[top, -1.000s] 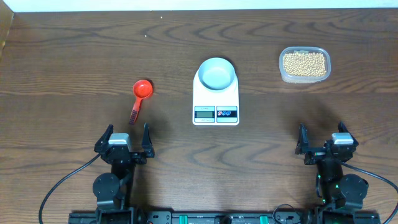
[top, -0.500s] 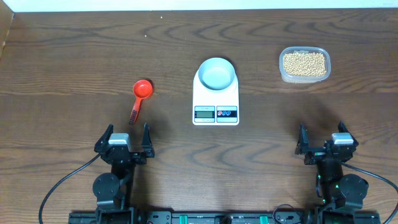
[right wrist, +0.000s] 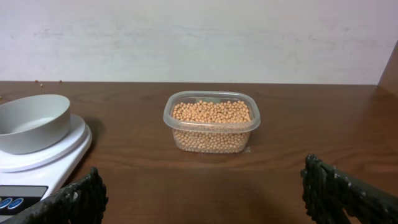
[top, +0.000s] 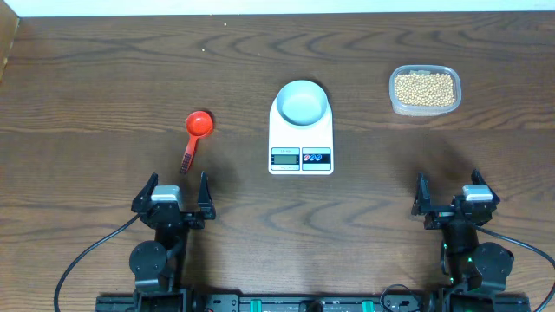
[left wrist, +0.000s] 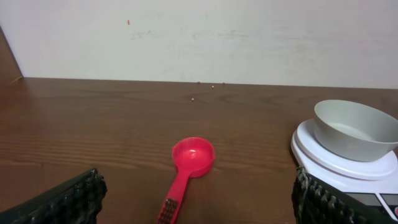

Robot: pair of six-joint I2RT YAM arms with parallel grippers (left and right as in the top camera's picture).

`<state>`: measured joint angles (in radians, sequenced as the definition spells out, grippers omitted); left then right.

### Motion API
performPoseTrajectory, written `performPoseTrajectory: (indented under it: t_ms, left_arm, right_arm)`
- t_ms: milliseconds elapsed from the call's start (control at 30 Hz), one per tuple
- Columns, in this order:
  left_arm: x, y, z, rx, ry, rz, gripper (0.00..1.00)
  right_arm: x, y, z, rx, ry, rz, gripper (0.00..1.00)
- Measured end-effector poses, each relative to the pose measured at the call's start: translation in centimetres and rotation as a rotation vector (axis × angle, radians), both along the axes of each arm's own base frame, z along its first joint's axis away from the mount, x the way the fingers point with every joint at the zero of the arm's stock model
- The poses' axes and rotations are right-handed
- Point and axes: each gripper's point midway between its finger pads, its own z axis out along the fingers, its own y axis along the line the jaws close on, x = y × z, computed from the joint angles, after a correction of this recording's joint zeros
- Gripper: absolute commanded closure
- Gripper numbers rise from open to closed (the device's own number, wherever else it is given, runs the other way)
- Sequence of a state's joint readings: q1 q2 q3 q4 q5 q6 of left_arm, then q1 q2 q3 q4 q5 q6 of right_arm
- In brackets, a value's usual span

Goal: Scoop item into bowl and weigh 50g on scale

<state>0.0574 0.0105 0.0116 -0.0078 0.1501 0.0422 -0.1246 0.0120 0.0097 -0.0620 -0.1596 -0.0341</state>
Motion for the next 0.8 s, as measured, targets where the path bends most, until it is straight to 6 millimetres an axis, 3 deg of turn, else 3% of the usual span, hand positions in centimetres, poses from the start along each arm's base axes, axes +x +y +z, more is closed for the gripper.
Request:
performPoseTrajectory:
  t_ms: [800]
  left_arm:
    - [0.01, -0.01, 0.1, -0.022, -0.003, 0.002, 0.02]
  right_arm:
    - [0.0, 0.01, 0.0, 0.0, 0.0, 0.0, 0.01]
